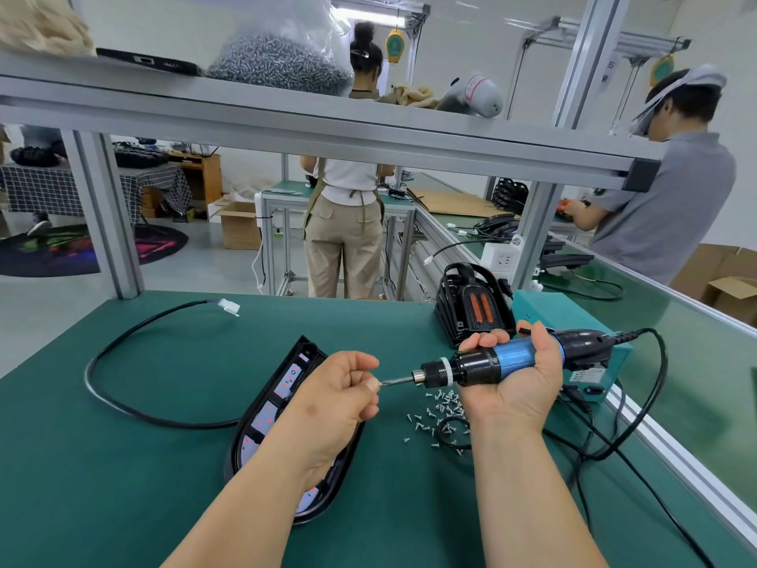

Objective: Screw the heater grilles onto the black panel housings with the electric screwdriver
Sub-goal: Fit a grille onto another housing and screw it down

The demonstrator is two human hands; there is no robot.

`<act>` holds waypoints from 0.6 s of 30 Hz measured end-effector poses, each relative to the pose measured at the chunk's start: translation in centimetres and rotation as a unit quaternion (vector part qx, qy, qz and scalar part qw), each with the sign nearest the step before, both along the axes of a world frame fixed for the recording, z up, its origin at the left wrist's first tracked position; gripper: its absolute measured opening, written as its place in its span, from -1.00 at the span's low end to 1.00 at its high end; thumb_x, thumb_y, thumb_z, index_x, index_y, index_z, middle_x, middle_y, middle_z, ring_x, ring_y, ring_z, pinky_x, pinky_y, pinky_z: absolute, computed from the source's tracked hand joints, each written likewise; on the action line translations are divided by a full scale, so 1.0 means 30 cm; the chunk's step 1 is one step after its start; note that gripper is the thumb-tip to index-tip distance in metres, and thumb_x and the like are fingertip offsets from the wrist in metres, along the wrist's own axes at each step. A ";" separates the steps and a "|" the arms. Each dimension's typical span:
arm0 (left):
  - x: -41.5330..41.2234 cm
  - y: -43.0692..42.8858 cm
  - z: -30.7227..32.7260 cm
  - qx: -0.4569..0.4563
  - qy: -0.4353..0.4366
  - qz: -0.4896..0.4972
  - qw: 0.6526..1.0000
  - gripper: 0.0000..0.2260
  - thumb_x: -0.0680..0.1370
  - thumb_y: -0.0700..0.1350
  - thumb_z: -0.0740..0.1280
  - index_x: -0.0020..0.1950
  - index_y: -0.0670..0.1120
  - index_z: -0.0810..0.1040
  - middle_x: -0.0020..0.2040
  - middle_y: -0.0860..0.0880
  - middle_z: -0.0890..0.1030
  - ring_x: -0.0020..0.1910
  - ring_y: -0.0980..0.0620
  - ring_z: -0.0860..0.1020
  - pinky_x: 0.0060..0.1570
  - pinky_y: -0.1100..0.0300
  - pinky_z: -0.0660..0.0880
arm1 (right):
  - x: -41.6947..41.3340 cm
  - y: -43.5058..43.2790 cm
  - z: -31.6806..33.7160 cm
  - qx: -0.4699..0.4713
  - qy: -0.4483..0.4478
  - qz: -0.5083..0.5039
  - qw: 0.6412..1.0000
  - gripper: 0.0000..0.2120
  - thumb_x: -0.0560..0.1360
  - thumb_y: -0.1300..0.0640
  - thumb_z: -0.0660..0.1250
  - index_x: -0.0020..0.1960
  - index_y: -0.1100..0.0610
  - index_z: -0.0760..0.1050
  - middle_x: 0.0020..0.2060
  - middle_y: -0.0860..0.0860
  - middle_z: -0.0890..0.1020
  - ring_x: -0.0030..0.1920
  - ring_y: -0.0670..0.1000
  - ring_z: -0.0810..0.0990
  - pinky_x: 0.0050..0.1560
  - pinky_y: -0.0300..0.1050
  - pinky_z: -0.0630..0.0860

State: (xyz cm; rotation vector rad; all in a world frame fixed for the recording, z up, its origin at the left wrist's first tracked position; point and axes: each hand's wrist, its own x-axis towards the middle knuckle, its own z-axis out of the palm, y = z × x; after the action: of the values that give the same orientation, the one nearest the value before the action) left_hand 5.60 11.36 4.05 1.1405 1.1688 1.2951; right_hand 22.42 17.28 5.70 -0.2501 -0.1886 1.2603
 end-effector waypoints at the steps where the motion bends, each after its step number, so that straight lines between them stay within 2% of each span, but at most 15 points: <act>1: 0.001 0.000 0.002 -0.004 -0.003 0.000 1.000 -0.81 0.63 -0.36 0.19 0.07 -0.09 0.49 -0.21 -0.01 0.47 -0.31 0.13 0.46 -0.18 0.30 0.48 | -0.001 -0.001 0.002 0.001 -0.002 0.000 1.000 -0.71 0.20 0.07 0.46 -0.15 0.07 0.44 -0.42 -0.01 0.49 -0.49 -0.02 0.48 -0.32 -0.16 0.55; 3: 0.002 -0.001 0.001 -0.008 0.003 0.001 1.000 -0.81 0.63 -0.35 0.20 0.07 -0.09 0.50 -0.21 -0.01 0.46 -0.31 0.13 0.46 -0.18 0.30 0.48 | -0.003 -0.004 0.005 0.003 -0.008 0.000 1.000 -0.73 0.23 0.07 0.45 -0.14 0.06 0.44 -0.43 -0.01 0.48 -0.49 -0.02 0.48 -0.33 -0.15 0.54; 8: 0.001 0.004 -0.007 -0.013 0.031 0.018 0.999 -0.81 0.63 -0.34 0.20 0.06 -0.07 0.51 -0.21 -0.01 0.47 -0.29 0.11 0.46 -0.14 0.25 0.46 | -0.011 -0.010 0.007 -0.001 -0.020 0.002 1.000 -0.90 0.45 0.08 0.37 -0.15 0.06 0.46 -0.42 -0.01 0.48 -0.48 -0.03 0.48 -0.30 -0.17 0.55; 12: 0.000 -0.001 -0.008 -0.018 0.044 0.023 0.999 -0.83 0.64 -0.30 0.22 0.12 -0.08 0.52 -0.19 0.01 0.51 -0.25 0.10 0.49 -0.09 0.25 0.48 | -0.014 -0.010 0.008 -0.005 -0.019 -0.002 1.000 -0.90 0.48 0.08 0.35 -0.16 0.06 0.46 -0.43 -0.01 0.47 -0.48 -0.03 0.48 -0.28 -0.17 0.56; 13: -0.001 -0.003 -0.002 -0.015 0.068 0.023 0.997 -0.85 0.64 -0.25 0.23 0.15 -0.07 0.52 -0.15 0.03 0.54 -0.21 0.10 0.51 -0.06 0.25 0.47 | -0.011 -0.010 0.008 -0.008 -0.016 -0.005 1.000 -0.90 0.48 0.08 0.35 -0.15 0.06 0.45 -0.43 -0.01 0.48 -0.48 -0.02 0.48 -0.28 -0.17 0.56; 15: -0.023 0.003 0.019 0.019 0.187 0.051 0.981 -0.86 0.63 -0.11 0.28 0.19 0.00 0.51 -0.04 0.11 0.58 -0.08 0.15 0.54 0.00 0.25 0.45 | -0.005 -0.011 0.007 -0.016 -0.007 -0.011 1.000 -0.89 0.48 0.09 0.36 -0.14 0.07 0.44 -0.42 -0.01 0.48 -0.48 -0.02 0.48 -0.27 -0.16 0.57; 16: -0.046 0.007 0.035 0.050 0.246 0.085 0.964 -0.82 0.61 -0.07 0.31 0.21 0.03 0.50 0.02 0.13 0.58 -0.03 0.17 0.55 0.05 0.22 0.46 | -0.003 -0.010 0.008 -0.022 -0.002 -0.015 1.000 -0.88 0.49 0.09 0.36 -0.15 0.08 0.44 -0.43 -0.01 0.48 -0.48 -0.02 0.47 -0.26 -0.15 0.58; 18: -0.113 0.010 0.077 0.095 0.302 0.169 0.933 -0.72 0.57 -0.06 0.37 0.28 0.00 0.52 0.10 0.06 0.58 0.02 0.10 0.56 0.13 0.12 0.47 | -0.001 -0.006 0.009 -0.033 0.000 -0.022 0.999 -0.86 0.51 0.10 0.35 -0.14 0.11 0.43 -0.43 0.00 0.46 -0.49 -0.02 0.46 -0.23 -0.13 0.59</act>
State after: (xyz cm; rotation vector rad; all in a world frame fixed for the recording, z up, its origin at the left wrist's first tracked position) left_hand 2.20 11.66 6.36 1.6010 1.7806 1.3757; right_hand 22.38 17.09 5.96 -0.3088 -0.1412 1.2242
